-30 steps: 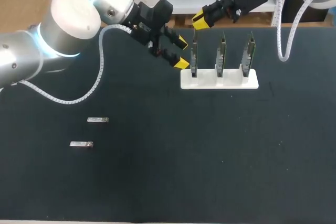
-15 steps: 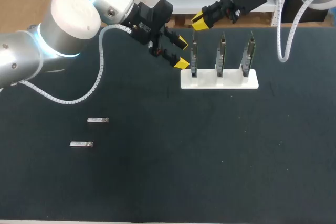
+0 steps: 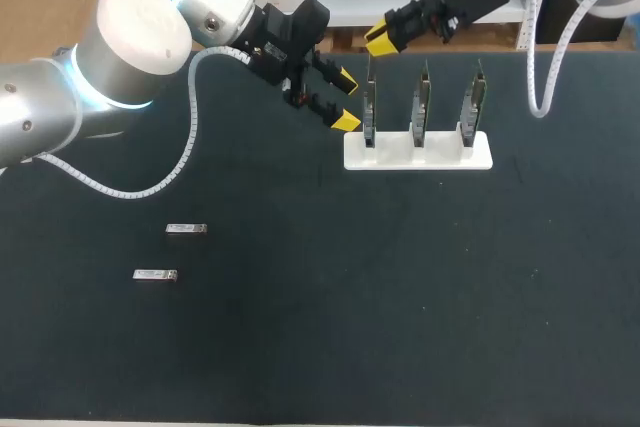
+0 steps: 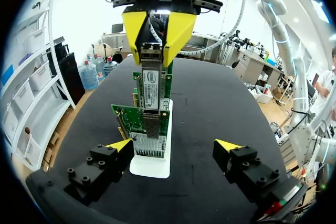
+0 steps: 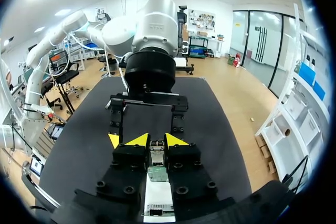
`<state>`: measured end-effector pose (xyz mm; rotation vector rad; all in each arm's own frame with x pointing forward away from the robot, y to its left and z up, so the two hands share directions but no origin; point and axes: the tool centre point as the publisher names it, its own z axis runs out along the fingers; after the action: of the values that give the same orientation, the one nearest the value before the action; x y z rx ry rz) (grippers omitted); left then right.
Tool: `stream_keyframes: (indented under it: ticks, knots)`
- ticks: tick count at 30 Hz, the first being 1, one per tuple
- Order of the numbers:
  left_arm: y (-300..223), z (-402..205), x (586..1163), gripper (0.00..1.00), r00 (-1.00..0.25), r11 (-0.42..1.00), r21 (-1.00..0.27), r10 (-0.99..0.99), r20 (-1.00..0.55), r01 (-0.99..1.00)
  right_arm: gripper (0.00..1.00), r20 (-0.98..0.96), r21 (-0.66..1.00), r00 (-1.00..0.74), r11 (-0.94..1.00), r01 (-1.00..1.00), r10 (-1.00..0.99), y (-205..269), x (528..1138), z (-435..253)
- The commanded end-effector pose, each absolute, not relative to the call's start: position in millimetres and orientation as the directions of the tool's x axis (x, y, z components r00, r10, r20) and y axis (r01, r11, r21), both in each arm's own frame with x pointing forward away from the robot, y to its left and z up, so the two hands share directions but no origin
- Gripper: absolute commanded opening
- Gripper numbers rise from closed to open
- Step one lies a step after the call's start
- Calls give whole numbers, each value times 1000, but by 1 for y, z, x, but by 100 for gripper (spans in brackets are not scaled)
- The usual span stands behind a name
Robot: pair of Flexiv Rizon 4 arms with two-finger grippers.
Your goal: Pick up the optical module with the left hand, and insert it into the network port with the right hand.
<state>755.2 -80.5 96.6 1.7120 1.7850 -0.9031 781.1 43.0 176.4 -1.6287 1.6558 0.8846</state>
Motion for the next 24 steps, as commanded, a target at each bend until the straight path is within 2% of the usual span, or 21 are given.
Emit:
stream_keyframes:
  ticks: [1, 24]
  knots:
    - [-80, 97, 753, 100, -82, -8, -116, 659, -747, 993, 0, -824, 29, -26, 3, -1000, -566, 44, 782, 174]
    - [-80, 97, 753, 100, -82, -8, -116, 659, -747, 993, 0, -823, 7, -12, 11, -1000, -568, 43, 782, 177]
